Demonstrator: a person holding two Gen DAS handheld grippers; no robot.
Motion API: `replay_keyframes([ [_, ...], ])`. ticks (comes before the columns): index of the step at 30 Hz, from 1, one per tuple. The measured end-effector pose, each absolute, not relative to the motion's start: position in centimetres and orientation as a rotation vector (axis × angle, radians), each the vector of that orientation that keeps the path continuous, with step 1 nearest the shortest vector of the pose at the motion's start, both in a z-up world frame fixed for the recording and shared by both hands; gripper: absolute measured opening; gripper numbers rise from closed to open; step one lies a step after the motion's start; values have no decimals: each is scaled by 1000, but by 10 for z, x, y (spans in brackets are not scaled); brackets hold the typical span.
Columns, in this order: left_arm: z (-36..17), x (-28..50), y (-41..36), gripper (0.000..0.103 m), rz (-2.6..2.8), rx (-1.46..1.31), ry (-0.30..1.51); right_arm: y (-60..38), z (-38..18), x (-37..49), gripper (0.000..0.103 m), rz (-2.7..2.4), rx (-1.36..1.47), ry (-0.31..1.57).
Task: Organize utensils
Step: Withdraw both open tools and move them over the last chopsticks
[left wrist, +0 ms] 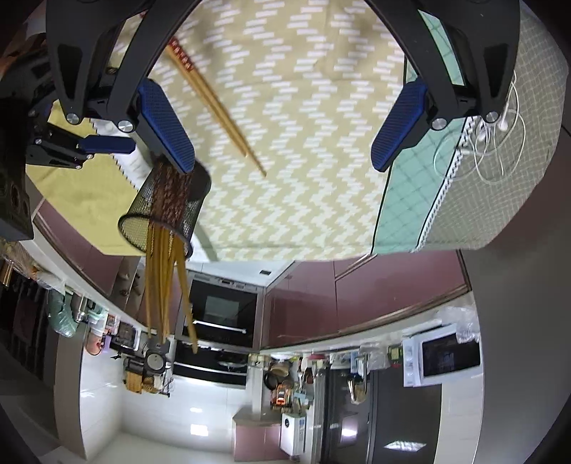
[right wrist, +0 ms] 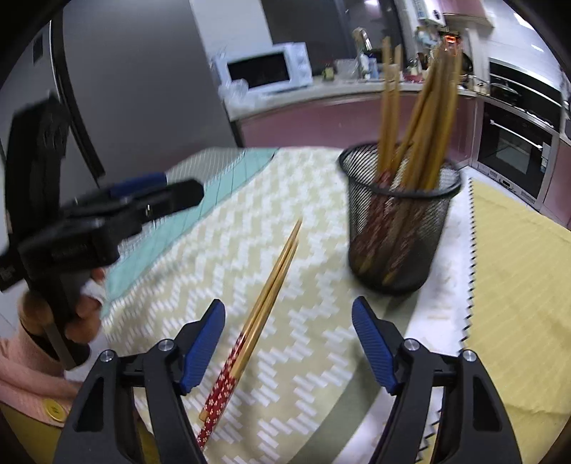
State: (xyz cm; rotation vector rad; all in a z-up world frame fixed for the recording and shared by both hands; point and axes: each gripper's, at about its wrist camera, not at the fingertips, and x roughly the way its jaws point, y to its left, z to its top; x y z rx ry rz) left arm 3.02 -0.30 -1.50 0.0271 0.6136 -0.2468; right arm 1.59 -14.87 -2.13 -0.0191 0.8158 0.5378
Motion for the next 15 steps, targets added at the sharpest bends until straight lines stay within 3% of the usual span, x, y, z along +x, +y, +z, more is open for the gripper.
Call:
replay_keyframes([
  [15,-35,30,6,97,-232,1,682,-120,-44,23,49,498,-89,908],
])
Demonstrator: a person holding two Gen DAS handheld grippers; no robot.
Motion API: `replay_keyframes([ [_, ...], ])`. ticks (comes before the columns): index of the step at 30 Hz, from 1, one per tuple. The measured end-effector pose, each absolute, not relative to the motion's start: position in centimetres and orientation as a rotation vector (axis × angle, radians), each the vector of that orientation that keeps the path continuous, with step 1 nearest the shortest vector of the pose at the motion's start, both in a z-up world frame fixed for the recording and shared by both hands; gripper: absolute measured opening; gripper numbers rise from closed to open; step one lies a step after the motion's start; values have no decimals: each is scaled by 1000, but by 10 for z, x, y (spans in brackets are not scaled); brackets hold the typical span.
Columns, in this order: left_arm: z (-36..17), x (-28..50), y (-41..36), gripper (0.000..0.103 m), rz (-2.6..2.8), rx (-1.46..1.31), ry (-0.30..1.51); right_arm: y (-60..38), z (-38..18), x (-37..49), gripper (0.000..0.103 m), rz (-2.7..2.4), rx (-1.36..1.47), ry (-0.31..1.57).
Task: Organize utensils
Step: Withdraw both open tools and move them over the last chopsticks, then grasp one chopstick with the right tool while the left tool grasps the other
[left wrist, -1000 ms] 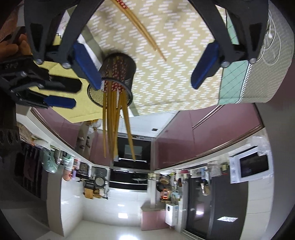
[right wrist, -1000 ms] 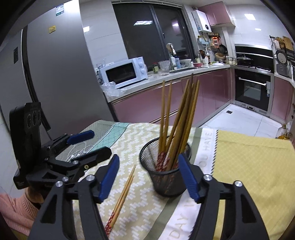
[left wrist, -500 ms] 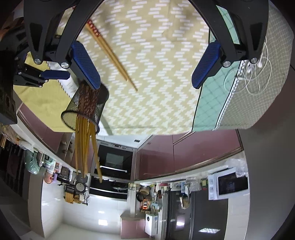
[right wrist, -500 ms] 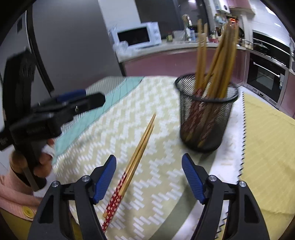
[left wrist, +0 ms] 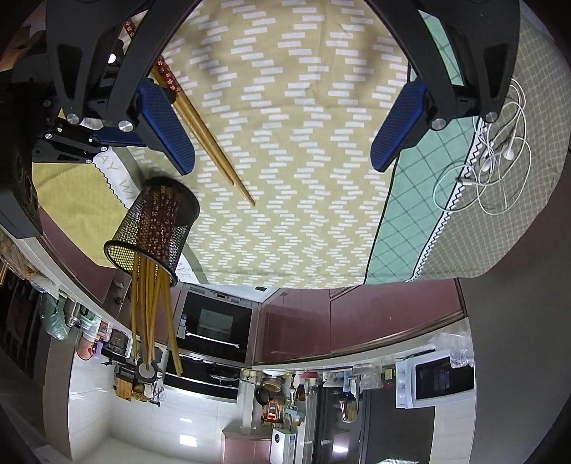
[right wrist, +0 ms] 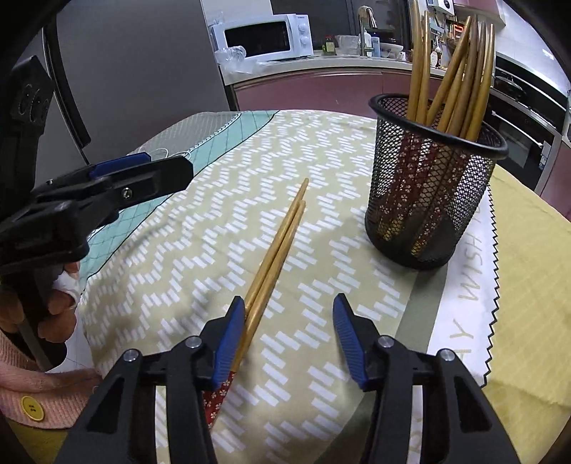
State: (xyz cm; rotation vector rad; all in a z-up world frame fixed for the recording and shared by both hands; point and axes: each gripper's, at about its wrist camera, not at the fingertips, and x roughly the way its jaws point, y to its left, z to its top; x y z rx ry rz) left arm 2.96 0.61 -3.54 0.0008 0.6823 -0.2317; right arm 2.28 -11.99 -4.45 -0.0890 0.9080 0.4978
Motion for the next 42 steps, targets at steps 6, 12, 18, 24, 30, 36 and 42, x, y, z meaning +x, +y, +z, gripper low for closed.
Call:
replay_keyframes([
  [6,-40,30,5,97,-238,-1,692,-118,-45,26,47,478,-115,913],
  [12,-45,32,2,95,-249,2,705,-122,-44,30,43,465,-122,927],
  [18,-51,34,-6,90,-276,21,721,-129,-45,32,37,447,-139,945],
  [24,-64,39,-23,83,-329,37,774,-134,-45,34,35,450,-160,958],
  [30,-80,48,-41,68,-387,55,867,-141,-46,33,26,451,-178,963],
  [36,-91,57,-51,57,-406,65,917,-148,-46,31,24,454,-168,965],
  [42,-92,65,-54,45,-403,71,923,-149,-46,29,24,456,-156,961],
])
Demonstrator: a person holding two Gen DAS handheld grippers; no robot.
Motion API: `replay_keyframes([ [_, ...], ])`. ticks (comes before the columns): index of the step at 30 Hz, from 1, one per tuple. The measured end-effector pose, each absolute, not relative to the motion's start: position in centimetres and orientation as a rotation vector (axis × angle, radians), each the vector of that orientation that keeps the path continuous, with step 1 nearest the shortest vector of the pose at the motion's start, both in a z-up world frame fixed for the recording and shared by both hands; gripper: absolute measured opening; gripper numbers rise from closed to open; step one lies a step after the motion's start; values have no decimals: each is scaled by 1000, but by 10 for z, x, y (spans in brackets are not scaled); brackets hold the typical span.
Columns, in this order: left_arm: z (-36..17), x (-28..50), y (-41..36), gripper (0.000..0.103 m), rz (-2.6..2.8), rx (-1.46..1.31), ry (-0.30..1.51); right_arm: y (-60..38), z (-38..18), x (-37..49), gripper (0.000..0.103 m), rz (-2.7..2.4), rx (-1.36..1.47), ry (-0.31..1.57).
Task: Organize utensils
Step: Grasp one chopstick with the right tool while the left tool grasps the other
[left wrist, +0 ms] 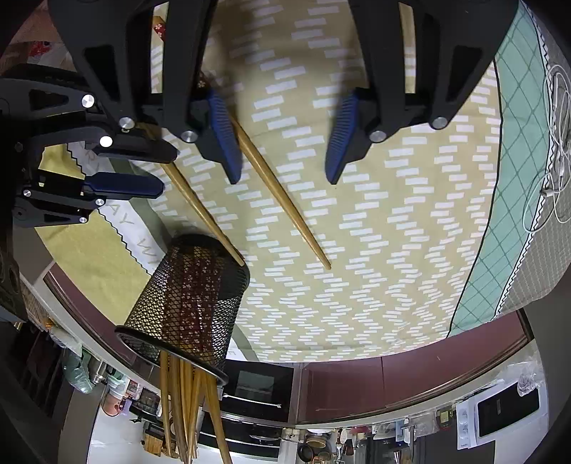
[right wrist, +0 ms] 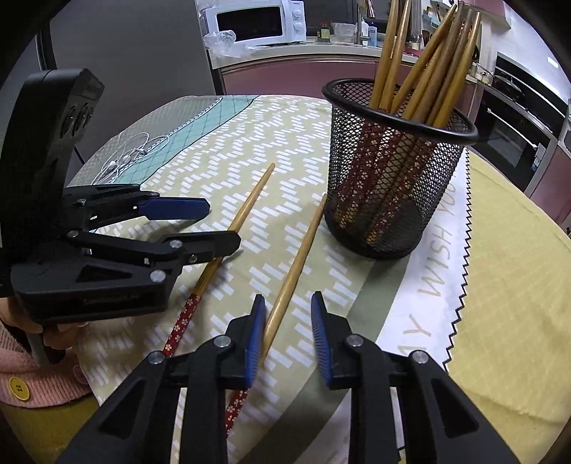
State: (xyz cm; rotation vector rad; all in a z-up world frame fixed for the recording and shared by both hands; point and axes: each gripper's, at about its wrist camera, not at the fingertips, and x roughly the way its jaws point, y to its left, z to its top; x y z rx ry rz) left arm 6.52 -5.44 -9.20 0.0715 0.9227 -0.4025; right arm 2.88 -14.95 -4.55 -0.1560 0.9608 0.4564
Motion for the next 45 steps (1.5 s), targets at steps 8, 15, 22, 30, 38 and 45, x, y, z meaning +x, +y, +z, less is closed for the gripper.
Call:
replay_keyframes([
  [8,-91,68,-55,20,-420,52,920,-144,-46,35,19,456,-143,952],
  [15,-91,62,-55,12,-420,38,915,-145,-46,36,10,473,-111,959],
  [22,-90,52,-48,10,-430,32,922,-148,-45,34,6,492,-94,963],
  [30,-92,58,-48,24,-402,58,932,-150,-46,39,8,460,-98,965],
  [38,-92,65,-49,13,-384,44,926,-147,-48,42,8,460,-95,953],
  [45,-91,66,-45,9,-375,4,917,-149,-46,40,6,473,-71,949],
])
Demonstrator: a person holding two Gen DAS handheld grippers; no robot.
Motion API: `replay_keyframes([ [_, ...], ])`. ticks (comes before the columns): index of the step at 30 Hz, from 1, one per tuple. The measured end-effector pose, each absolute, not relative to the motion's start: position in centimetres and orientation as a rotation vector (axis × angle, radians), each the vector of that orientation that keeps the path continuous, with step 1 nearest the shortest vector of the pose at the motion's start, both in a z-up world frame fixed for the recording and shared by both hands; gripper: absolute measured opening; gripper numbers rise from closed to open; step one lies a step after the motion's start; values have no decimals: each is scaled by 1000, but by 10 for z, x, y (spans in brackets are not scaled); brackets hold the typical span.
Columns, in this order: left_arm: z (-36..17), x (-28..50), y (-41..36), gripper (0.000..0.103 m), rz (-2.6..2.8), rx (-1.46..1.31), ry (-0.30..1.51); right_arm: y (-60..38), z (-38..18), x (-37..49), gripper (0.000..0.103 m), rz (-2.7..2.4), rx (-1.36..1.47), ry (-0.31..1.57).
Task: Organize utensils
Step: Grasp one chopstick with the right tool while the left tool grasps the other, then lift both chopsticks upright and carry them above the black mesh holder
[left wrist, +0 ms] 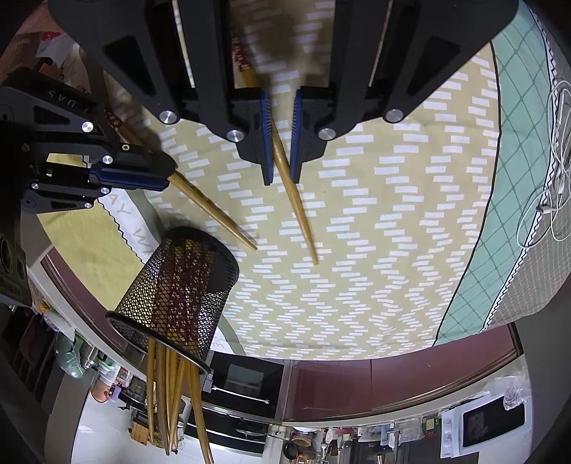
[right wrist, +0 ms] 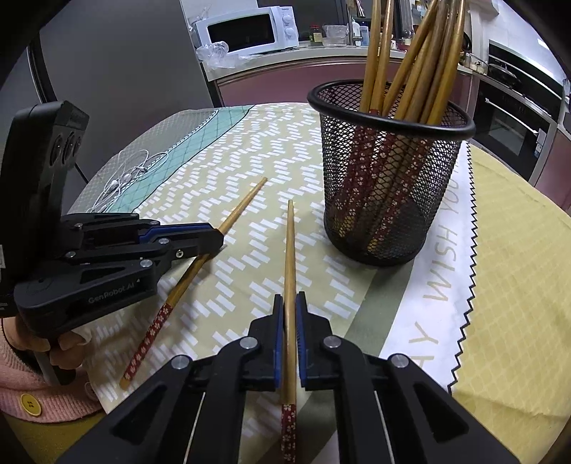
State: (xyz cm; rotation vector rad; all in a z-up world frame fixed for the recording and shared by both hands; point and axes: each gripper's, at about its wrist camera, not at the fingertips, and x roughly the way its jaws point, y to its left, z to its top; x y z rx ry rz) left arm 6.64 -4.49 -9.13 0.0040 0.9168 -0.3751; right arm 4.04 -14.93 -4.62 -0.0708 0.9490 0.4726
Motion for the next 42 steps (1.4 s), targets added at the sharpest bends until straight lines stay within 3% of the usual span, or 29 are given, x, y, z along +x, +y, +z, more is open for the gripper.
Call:
replay_keyframes([
  [42,-28,32,-28,7,-468,-50,759,-166,0,20,6,612,74,767],
])
